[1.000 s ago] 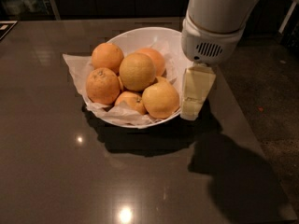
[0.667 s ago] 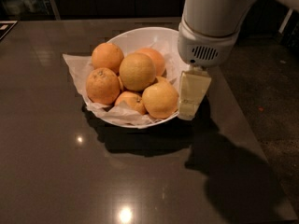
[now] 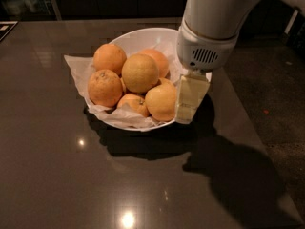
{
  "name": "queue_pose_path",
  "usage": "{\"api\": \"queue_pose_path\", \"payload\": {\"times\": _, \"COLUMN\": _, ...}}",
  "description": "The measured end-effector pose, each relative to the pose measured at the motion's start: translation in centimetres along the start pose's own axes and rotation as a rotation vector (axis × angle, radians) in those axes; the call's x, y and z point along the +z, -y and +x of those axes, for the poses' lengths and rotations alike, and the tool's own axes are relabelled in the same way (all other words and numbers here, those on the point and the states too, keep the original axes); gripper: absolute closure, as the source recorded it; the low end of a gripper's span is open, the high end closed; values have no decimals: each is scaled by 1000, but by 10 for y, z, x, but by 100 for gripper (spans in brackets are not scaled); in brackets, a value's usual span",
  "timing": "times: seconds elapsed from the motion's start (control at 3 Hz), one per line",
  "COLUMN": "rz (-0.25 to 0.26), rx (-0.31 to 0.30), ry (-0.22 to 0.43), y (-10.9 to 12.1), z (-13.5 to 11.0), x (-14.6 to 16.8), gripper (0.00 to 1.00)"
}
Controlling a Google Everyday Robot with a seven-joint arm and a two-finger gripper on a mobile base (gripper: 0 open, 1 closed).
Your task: Pick orange from white bowl
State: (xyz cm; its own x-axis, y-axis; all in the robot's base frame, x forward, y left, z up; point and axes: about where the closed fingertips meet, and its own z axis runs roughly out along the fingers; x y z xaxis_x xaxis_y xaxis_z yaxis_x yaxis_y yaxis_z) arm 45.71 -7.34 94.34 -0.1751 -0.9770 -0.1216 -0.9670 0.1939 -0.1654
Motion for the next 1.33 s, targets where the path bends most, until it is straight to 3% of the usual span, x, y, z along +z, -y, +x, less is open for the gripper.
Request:
{"api": "queue_pose_path", "payload": {"times": 0.67, "rz": -74, "rx": -5, "ry": 72, "y": -4, "z": -15, "x": 0, "gripper": 30}}
{"api": "queue_pose_path", "payload": {"times": 1.33, "rz": -102, "rx": -29, "ry": 71, "y": -7, "z": -30, "x": 3, "gripper": 30}}
